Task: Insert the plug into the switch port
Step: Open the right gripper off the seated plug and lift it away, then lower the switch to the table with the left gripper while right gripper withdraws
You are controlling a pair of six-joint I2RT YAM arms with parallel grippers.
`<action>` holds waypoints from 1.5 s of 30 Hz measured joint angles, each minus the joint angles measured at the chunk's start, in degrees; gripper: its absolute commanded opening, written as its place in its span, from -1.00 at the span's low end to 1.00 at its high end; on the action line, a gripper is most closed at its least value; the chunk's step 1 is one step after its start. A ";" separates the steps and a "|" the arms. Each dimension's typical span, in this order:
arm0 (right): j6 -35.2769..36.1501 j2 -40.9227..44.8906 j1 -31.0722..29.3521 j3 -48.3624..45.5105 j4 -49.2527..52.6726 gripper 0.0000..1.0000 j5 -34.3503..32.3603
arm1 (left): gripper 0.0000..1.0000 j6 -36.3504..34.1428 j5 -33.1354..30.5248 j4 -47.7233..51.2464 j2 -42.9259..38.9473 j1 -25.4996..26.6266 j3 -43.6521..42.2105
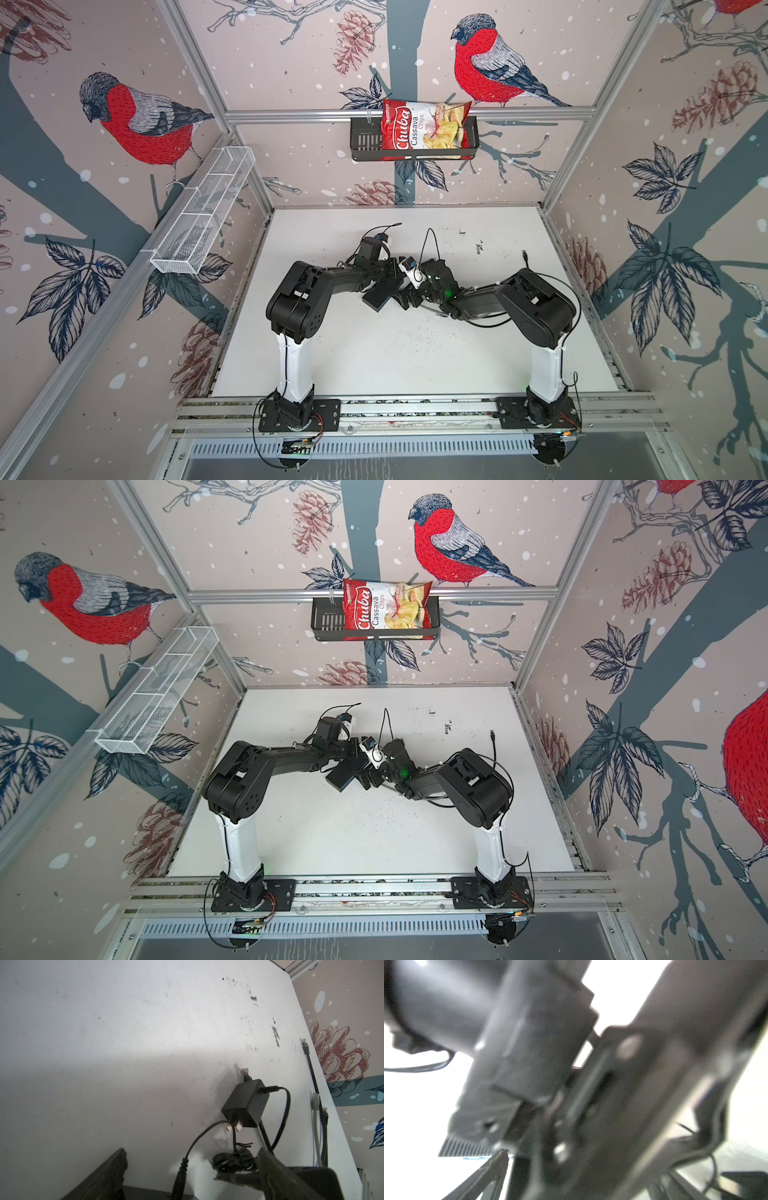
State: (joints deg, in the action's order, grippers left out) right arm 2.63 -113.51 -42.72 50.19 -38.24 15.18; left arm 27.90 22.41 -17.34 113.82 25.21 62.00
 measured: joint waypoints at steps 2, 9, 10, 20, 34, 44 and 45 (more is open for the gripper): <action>0.00 0.02 0.02 -0.31 -0.63 0.98 0.44 | 0.93 0.33 0.02 0.09 0.00 0.00 0.24; 0.28 2.56 0.59 -1.66 -1.44 0.99 1.42 | 0.93 0.61 0.04 0.33 -0.24 -0.39 1.22; 0.28 3.21 0.87 -1.92 -1.51 0.98 1.70 | 0.93 0.61 0.04 0.46 -0.48 -0.57 1.36; 1.73 9.81 2.25 -4.33 -0.22 0.99 2.73 | 0.93 0.50 -1.77 1.27 -3.65 -1.62 2.19; -11.47 23.04 6.49 -5.49 14.40 0.99 -17.84 | 0.94 -4.63 -6.78 0.02 -15.82 1.49 -7.74; -15.30 26.18 10.43 -5.92 24.83 0.65 -20.92 | 0.93 -8.55 -13.64 1.81 -19.43 7.96 -10.43; -16.31 26.18 11.15 -5.73 25.97 0.60 -20.94 | 0.93 -8.31 -13.64 1.81 -19.43 8.00 -10.69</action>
State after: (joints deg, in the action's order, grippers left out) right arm -13.67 -87.33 -31.57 44.47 -12.27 -5.76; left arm 19.59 8.78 -15.53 94.39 33.21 51.31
